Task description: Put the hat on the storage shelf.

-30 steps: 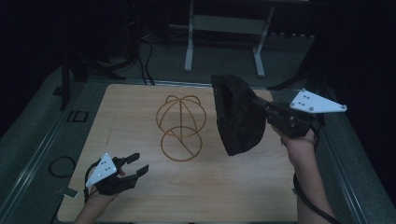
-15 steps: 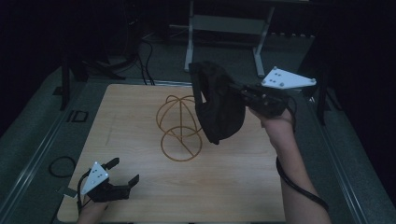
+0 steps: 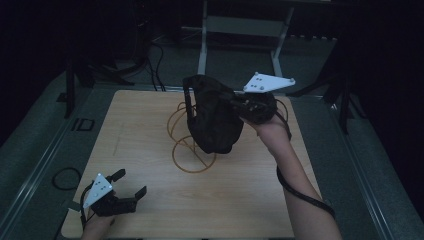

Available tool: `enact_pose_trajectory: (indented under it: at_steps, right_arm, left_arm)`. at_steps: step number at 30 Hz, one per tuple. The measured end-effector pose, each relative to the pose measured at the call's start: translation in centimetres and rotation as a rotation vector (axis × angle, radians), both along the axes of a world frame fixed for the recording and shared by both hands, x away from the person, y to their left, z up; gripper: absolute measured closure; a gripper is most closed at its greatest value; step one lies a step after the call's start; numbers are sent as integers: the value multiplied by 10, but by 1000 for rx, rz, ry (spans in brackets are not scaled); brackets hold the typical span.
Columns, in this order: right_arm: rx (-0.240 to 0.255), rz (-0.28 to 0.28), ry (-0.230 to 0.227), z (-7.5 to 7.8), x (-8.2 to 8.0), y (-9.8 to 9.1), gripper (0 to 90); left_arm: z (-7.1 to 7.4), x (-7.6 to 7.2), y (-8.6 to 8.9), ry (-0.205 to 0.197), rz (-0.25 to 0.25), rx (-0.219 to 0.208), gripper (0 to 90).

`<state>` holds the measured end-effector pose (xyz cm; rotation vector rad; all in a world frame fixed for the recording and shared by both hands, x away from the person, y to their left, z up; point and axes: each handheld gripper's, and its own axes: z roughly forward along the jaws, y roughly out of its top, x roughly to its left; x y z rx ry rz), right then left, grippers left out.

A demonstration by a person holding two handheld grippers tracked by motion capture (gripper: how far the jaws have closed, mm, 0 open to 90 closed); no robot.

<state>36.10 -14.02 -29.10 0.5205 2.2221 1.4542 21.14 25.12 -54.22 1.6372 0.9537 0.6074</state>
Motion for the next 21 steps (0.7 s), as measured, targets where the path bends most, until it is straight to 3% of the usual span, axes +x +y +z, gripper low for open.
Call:
enact_pose_trajectory:
  at_steps: [9,21]
  right_arm:
    - [-59,18,60,-18,16,27,870]
    - [-71,24,101,-32,25,45,863]
  left_arm:
    - [-4,0,-4,2,-23,9,25]
    - [-5,-1,-3,1,-27,-1,25]
